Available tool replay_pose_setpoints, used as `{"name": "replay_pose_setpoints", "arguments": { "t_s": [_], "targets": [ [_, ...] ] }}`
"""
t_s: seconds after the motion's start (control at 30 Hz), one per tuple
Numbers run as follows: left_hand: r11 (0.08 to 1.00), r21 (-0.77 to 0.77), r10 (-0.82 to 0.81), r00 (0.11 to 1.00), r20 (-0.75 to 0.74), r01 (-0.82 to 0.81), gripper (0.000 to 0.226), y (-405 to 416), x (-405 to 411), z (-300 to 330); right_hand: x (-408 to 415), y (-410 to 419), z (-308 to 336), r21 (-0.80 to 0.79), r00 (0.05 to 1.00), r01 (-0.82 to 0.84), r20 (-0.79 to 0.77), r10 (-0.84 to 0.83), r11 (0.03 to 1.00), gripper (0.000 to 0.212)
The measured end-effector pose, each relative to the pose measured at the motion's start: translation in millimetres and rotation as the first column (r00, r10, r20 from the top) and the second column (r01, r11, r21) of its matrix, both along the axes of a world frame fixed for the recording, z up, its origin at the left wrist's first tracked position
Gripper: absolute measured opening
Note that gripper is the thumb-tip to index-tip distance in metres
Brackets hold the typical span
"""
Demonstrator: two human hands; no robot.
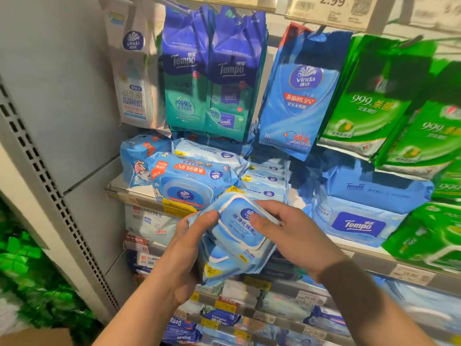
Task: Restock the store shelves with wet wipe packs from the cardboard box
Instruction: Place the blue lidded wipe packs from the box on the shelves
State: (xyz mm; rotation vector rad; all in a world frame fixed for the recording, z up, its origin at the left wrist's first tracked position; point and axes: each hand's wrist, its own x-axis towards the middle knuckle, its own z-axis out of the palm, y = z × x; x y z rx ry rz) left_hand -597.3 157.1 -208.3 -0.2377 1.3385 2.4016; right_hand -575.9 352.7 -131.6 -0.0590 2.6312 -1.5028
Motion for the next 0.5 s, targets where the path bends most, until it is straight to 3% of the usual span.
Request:
{"name": "replay_pose_setpoints", "arguments": {
  "t_s": [0.07, 0.2, 0.27, 0.4, 0.5],
  "targets": [
    [0.999, 0.008, 0.046, 0.999, -0.026, -0.046, 0.097, 3.3, -1.9, -0.6, 7.2, -11.4, -2.1, 0.177, 0.994, 0.059, -0.103, -0.041, 0.982, 0.033],
    [0.997, -0.048, 0.052, 0.996, -0.074, -0.056, 0.082, 5.4, 1.1, 0.3, 11.8, -28.4, -15.2, 0.465, 0.996, 0.042, -0.087, -0.001, 0.884, 0.106],
    [0.999, -0.049, 0.015, 0.998, -0.058, -0.018, 0.084, 2.0, 1.4, 1.4, 9.6, -26.9, -18.5, 0.408, 0.986, 0.143, -0.140, -0.093, 0.902, 0.104],
    [0.998, -0.002, -0.056, 0.998, 0.022, 0.056, 0.085, -16.6, -7.8, 1.0, 2.0, -13.3, -3.1, 0.109, 0.937, 0.306, -0.209, -0.279, 0.946, 0.074],
    [0.998, 0.046, -0.053, 0.995, 0.088, 0.049, 0.081, -30.2, -11.9, -3.0, -20.7, 2.0, 13.4, 0.257, 0.870, 0.442, -0.355, -0.342, 0.859, 0.075]
  ]
}}
